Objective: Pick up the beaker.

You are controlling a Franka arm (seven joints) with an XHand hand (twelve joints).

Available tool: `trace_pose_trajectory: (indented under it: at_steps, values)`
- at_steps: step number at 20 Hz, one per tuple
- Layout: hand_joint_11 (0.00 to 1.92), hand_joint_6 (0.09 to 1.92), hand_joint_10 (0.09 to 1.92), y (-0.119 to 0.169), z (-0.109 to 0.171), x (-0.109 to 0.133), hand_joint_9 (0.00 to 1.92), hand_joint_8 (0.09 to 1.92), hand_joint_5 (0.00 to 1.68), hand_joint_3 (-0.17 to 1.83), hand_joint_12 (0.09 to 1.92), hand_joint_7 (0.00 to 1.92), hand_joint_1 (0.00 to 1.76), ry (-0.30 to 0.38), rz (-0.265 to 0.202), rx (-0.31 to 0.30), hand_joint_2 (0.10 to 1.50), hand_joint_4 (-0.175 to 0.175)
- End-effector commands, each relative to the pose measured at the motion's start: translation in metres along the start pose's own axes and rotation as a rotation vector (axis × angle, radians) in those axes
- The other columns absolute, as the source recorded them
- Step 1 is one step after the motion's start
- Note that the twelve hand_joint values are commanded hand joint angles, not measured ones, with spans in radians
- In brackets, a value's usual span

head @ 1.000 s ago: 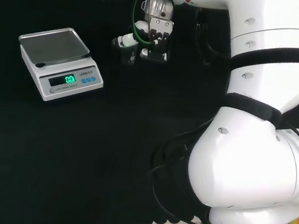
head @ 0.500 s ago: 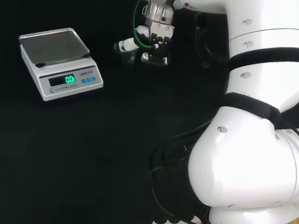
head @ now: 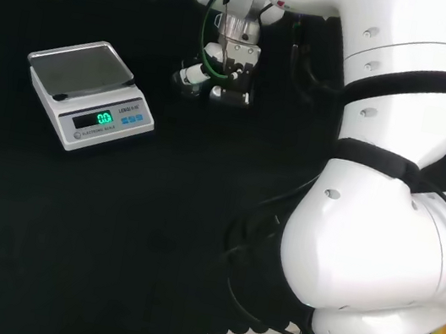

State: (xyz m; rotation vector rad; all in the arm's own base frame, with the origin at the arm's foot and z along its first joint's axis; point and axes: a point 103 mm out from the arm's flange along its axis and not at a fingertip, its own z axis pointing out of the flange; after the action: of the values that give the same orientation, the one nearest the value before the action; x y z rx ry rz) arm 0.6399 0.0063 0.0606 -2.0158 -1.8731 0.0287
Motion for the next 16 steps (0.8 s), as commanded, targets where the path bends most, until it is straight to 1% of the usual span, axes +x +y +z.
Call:
trace_pose_trajectory:
  at_steps: [1,3,5,7,10,11,12,13,14,15,16]
  values:
    - [0.39,0.37,0.75,-0.001,0.000,-0.005,0.70,0.84,0.62,0.13,1.42,0.72,0.68,0.046,-0.015,-0.216,0.89,-0.115]
    - [0.44,0.61,0.72,-0.001,0.000,-0.005,0.79,0.83,0.68,0.15,1.40,0.82,0.73,0.053,-0.018,-0.262,0.88,-0.124]
    - [0.48,0.74,0.70,-0.002,0.000,-0.006,0.87,0.83,0.78,0.16,1.39,0.91,0.77,0.065,-0.019,-0.316,0.87,-0.133]
    - [0.52,0.78,0.68,-0.004,0.000,-0.006,0.95,0.82,0.89,0.19,1.37,1.01,0.81,0.079,-0.021,-0.366,0.85,-0.139]
    - [0.57,0.76,0.64,-0.006,0.002,-0.009,1.08,0.82,1.05,0.26,1.36,1.15,0.87,0.118,-0.018,-0.420,0.81,-0.151]
    - [0.58,0.74,0.64,-0.007,0.003,-0.010,1.12,0.81,1.11,0.30,1.35,1.19,0.95,0.137,-0.014,-0.436,0.82,-0.034]
    - [0.59,0.70,0.64,-0.008,0.003,-0.011,1.15,0.79,1.17,0.35,1.35,1.24,1.02,0.158,-0.010,-0.449,0.81,0.060]
    - [0.61,0.65,0.64,-0.009,0.002,-0.013,1.19,0.77,1.22,0.40,1.34,1.29,1.06,0.178,-0.006,-0.462,0.78,0.117]
    - [0.62,0.62,0.64,-0.011,0.000,-0.014,1.22,0.74,1.26,0.47,1.33,1.34,1.09,0.197,-0.003,-0.473,0.75,0.147]
    - [0.64,0.60,0.63,-0.013,-0.004,-0.016,1.25,0.71,1.28,0.54,1.33,1.38,1.11,0.211,-0.004,-0.479,0.71,0.163]
    - [0.65,0.60,0.62,-0.016,-0.009,-0.017,1.28,0.69,1.30,0.61,1.32,1.41,1.13,0.218,-0.008,-0.479,0.67,0.156]
